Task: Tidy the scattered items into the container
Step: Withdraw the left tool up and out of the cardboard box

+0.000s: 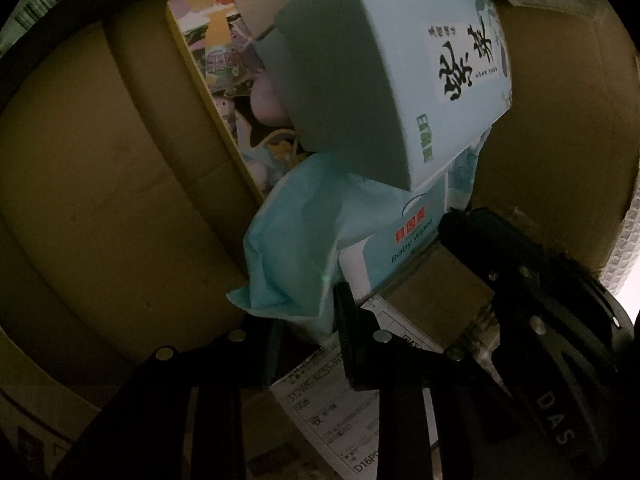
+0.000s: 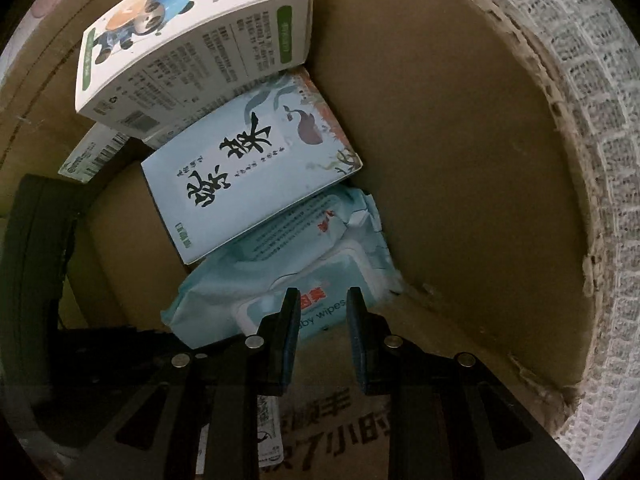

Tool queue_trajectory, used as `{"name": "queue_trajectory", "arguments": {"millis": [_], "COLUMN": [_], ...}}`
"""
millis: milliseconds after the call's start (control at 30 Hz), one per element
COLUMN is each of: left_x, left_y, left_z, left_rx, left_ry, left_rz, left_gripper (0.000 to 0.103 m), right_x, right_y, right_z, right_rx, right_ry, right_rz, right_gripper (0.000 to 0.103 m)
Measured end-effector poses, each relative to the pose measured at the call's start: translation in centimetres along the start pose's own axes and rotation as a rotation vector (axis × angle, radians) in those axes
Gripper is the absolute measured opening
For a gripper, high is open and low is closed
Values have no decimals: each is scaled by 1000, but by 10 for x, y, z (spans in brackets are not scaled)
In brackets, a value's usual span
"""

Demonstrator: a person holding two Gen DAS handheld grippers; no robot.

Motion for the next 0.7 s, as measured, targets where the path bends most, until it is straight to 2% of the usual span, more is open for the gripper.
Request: {"name": "queue_trajectory", "arguments": {"millis": [100, 133, 167, 233, 333, 433, 500, 567, 633, 700], "left_x": [-6, -9, -12, -16, -22, -37, -51, -63, -77, -90], "left_y": [-2, -2, -2, -2, -2, -1, 1, 5, 11, 20], "left_z": [5, 6, 8, 15, 30, 52, 68, 84, 99, 114], "left_rx": [-8, -15, -22, -45, -92, -143, -188, -235, -287, -349], "left_ry": [-35, -65, -112, -140, -155, -189, -190, -207, -242, -289], "left_rz": [-6, -18, -36, -46, -51, -100, -157, -212, -282, -368], "left_gripper": [31, 38, 51, 64, 66, 67, 67, 67, 67, 67], "right_x": [-1, -2, -2, -1, -3, -5, -4, -5, -4, -1], "right_y": [-8, -11, -14, -19, -28, -35, -39, -41, -42, -43], "right_z": [6, 9, 10, 14, 24, 44, 62, 87, 112, 131], "right_rx": [-3, -3, -3, 2, 2, -6, -33, -86, -141, -182], "right_ry": [-1, -5, -7, -2, -19, -53, -72, -100, -106, -110], "right_rz": [2, 1, 0, 2, -14, -48, -58, -60, -68, -60], "right_gripper": [20, 20, 20, 20, 20, 22, 28, 47, 58, 59]}}
Point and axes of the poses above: each gripper's, at about its wrist camera, not at the fingertips, and z roughly against the way its jaws point, x to its left, y to its underside, the point moved 1 cm from there along -z, roughly the way its jaws point, and after that the axes turned 9 degrees about -z, right-handed, at the moved point
